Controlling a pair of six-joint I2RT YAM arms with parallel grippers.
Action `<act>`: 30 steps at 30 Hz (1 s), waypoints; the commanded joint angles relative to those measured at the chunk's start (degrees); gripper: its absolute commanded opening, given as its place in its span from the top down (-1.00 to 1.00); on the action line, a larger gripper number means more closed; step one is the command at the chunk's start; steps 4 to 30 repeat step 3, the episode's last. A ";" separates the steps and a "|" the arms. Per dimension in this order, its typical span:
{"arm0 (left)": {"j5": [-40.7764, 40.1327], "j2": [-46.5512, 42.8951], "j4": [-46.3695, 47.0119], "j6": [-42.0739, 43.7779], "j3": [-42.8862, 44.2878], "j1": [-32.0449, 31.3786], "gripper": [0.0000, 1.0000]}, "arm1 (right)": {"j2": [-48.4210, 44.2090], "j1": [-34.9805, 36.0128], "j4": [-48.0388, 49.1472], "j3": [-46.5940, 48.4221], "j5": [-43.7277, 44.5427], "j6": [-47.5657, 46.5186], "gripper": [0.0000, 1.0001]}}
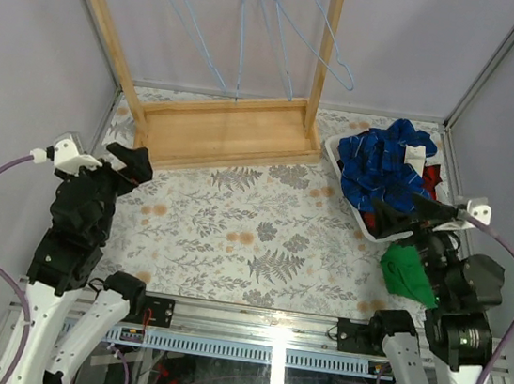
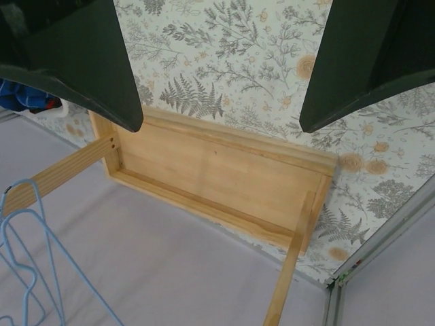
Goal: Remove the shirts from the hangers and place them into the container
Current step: Reset both arms
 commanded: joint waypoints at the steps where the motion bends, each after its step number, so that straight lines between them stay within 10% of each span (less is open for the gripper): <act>1: -2.09 -1.29 -2.01 3.42 1.09 0.38 -1.00 | -1.25 -0.16 -1.14 2.42 5.13 -1.17 -0.99; 30: -2.54 -1.80 -1.70 4.28 0.87 0.38 -1.00 | -0.82 -0.12 -1.60 2.27 6.90 -1.14 -0.99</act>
